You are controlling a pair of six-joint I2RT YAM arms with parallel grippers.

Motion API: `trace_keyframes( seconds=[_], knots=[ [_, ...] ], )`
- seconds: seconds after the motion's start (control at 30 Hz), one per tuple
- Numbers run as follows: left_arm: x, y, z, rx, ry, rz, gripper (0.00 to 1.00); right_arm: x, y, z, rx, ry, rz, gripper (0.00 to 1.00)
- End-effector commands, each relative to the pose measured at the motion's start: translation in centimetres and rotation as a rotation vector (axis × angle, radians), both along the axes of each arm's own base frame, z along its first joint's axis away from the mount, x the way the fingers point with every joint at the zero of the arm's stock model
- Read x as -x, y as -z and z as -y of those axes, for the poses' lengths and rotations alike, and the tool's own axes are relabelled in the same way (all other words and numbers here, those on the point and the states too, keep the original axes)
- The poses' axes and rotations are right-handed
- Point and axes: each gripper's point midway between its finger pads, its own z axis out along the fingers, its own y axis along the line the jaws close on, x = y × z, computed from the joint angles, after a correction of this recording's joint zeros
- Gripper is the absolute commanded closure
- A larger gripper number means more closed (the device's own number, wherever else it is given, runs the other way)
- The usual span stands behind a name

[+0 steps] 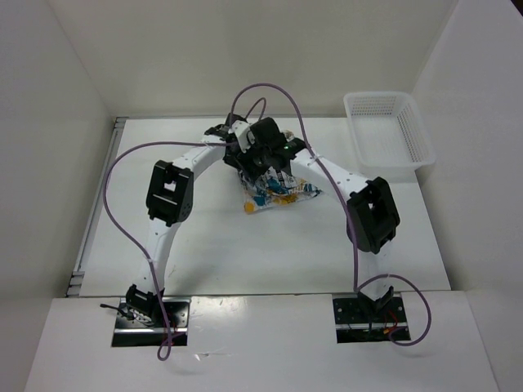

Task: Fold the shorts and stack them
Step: Fold the shorts

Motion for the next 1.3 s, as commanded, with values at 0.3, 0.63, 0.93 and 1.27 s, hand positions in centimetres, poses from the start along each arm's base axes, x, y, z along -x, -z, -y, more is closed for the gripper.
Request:
trace_keyframes(
  seconds=[0.3, 0.63, 0.93, 1.27],
  knots=[
    [-2.1, -6.1, -3.5, -0.043, -0.063, 0.126, 0.4, 6.0, -8.3, -3.1, -0.136, -0.277, 0.219, 0.45],
    [-0.6, -13.9, -0.6, 0.063, 0.016, 0.193, 0.32, 2.4, -2.7, 5.6, 0.045, -0.043, 0.256, 0.49],
    [3.3, -8.0, 4.5, 0.077, 0.149, -0.013, 0.31, -1.7, 4.6, 11.9, 0.21, 0.039, 0.203, 0.49],
    [7.0, -4.2, 8.1, 0.176, 0.261, -0.211, 0.31, -1.6, 7.4, 11.0, 0.194, 0.004, 0.142, 0.49]
  ],
)
